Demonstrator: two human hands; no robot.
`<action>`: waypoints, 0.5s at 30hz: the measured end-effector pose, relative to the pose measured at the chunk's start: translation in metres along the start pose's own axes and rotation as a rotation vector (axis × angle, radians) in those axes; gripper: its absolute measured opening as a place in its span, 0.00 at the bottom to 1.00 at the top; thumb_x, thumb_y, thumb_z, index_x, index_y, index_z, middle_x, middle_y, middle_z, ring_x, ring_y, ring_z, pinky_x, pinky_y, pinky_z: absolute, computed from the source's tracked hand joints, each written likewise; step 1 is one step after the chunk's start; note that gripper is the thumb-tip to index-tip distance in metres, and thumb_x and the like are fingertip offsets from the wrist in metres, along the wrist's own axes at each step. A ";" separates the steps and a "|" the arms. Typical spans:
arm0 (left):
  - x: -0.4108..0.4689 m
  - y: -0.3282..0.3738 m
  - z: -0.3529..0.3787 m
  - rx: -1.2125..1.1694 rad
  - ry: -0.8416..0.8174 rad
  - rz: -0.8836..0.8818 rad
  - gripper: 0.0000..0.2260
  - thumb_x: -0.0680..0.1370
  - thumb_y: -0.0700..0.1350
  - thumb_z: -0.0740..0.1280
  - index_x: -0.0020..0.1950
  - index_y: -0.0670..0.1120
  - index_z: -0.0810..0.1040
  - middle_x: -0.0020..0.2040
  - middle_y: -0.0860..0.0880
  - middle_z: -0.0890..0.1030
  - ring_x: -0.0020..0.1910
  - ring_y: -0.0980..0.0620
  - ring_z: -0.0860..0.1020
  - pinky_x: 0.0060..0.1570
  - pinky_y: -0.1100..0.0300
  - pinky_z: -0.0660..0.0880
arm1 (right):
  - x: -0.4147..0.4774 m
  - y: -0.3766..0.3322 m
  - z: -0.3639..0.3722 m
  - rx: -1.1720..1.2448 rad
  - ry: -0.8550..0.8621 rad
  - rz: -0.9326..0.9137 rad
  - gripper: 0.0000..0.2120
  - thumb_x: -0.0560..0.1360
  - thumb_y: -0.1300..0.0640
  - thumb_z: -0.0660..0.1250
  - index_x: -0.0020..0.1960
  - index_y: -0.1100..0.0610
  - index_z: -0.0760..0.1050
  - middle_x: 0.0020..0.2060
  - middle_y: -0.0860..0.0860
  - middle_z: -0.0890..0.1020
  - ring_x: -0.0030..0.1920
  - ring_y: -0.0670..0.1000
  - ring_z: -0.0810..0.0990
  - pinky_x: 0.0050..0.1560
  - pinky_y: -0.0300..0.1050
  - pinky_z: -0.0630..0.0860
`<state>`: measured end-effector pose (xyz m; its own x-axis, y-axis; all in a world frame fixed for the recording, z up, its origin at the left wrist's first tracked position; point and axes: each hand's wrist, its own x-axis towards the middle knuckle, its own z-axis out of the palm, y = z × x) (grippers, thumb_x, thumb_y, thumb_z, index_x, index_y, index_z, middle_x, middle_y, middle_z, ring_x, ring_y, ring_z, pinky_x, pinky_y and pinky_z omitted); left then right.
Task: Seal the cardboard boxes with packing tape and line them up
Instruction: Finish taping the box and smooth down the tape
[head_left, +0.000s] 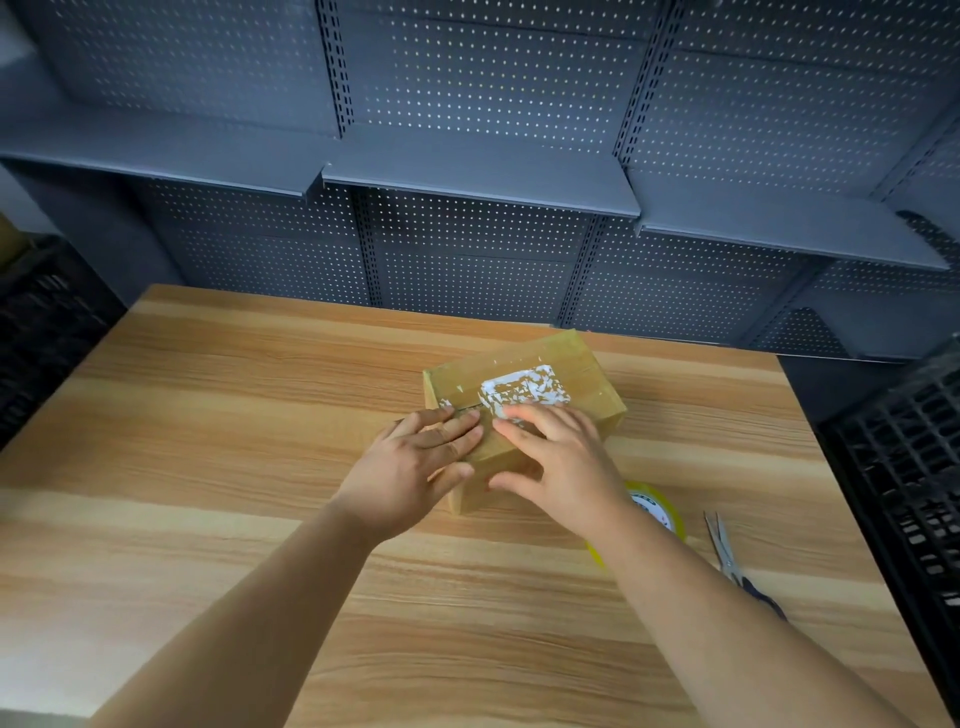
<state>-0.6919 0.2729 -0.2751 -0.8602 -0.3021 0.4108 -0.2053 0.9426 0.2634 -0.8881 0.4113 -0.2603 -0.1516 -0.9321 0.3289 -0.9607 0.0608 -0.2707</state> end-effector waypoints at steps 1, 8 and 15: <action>0.002 0.002 0.001 0.006 0.024 -0.005 0.22 0.81 0.60 0.56 0.71 0.52 0.73 0.71 0.57 0.72 0.68 0.51 0.70 0.61 0.48 0.75 | 0.002 -0.002 -0.001 -0.014 0.020 0.012 0.27 0.72 0.37 0.67 0.66 0.49 0.78 0.65 0.44 0.77 0.65 0.52 0.73 0.67 0.56 0.68; -0.004 -0.003 0.001 0.059 -0.040 0.023 0.28 0.76 0.59 0.65 0.74 0.53 0.68 0.74 0.58 0.68 0.71 0.51 0.68 0.62 0.51 0.73 | 0.002 0.001 0.008 -0.047 0.049 -0.004 0.27 0.68 0.48 0.77 0.66 0.50 0.77 0.64 0.45 0.77 0.63 0.51 0.72 0.60 0.56 0.71; 0.002 0.015 0.009 0.072 0.097 -0.057 0.21 0.77 0.56 0.62 0.67 0.49 0.78 0.68 0.54 0.77 0.66 0.48 0.74 0.57 0.50 0.77 | 0.006 0.000 0.001 -0.062 0.020 -0.016 0.25 0.70 0.42 0.73 0.65 0.48 0.78 0.63 0.44 0.77 0.63 0.50 0.73 0.59 0.55 0.71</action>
<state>-0.7004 0.2880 -0.2779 -0.7981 -0.3641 0.4801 -0.2882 0.9304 0.2266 -0.8891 0.4056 -0.2593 -0.1397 -0.9260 0.3506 -0.9756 0.0682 -0.2086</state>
